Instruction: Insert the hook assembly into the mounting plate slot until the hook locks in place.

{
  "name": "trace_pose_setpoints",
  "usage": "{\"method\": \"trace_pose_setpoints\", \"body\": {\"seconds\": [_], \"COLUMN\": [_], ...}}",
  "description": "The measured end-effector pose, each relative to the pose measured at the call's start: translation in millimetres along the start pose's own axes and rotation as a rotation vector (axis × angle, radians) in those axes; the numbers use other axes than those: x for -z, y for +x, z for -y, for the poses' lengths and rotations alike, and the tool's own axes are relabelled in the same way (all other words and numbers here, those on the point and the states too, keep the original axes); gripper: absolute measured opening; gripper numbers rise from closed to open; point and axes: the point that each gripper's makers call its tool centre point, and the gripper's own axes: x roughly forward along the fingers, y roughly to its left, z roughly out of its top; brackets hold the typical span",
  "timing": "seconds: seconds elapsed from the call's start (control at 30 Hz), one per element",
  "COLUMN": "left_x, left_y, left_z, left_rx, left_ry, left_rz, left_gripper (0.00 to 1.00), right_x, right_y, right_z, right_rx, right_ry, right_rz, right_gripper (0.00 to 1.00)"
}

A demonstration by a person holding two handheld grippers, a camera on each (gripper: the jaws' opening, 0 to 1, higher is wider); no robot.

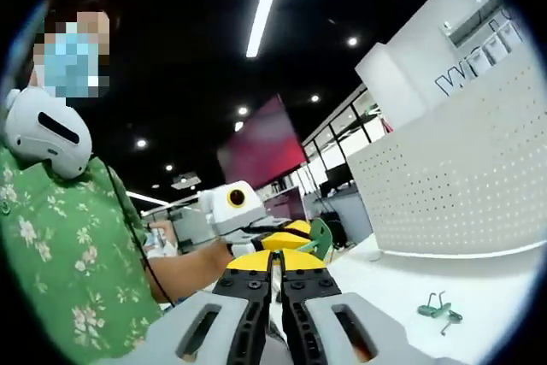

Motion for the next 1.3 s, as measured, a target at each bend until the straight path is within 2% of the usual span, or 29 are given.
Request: {"method": "trace_pose_setpoints", "body": {"seconds": [0.17, 0.37, 0.53, 0.7, 0.77, 0.9, 1.03, 1.13, 1.3], "left_x": [2.8, 2.1, 6.2, 7.3, 6.2, 5.2, 5.2, 6.6, 6.4], "left_y": [2, 4, 6, 5, 5, 4, 7, 8, 12], "left_z": [-1.8, -2.3, -4.0, -5.9, -7.7, -10.2, -7.2, -9.1, -8.9], "left_rx": [-0.04, -0.08, -0.126, -0.166, -0.195, -0.276, -0.304, -0.348, -0.393], "left_ry": [0.087, 0.151, 0.246, 0.267, 0.288, 0.405, 0.425, 0.478, 0.511], "left_rz": [-0.022, -0.027, -0.058, -0.058, -0.054, -0.079, -0.077, -0.109, -0.147], "left_gripper": [0.06, 0.09, 0.11, 0.13, 0.12, 0.13, 0.12, 0.12, 0.12], "right_x": [-1.0, -1.3, -2.0, -3.8, -5.1, -7.3, -9.8, -10.9, -12.7], "right_y": [0, -1, -1, -1, -2, -4, -6, -7, -8], "right_z": [2, 7, 10, 12, 15, 21, 26, 31, 37], "right_rx": [0.009, 0.027, 0.04, 0.051, 0.066, 0.085, 0.11, 0.135, 0.174], "right_ry": [0.026, 0.051, 0.08, 0.097, 0.112, 0.133, 0.145, 0.151, 0.164], "right_rz": [0.01, 0.016, 0.031, 0.046, 0.058, 0.077, 0.095, 0.105, 0.125], "right_gripper": [0.01, 0.01, 0.01, 0.01, 0.01, 0.01, 0.01, 0.01, 0.01]}}
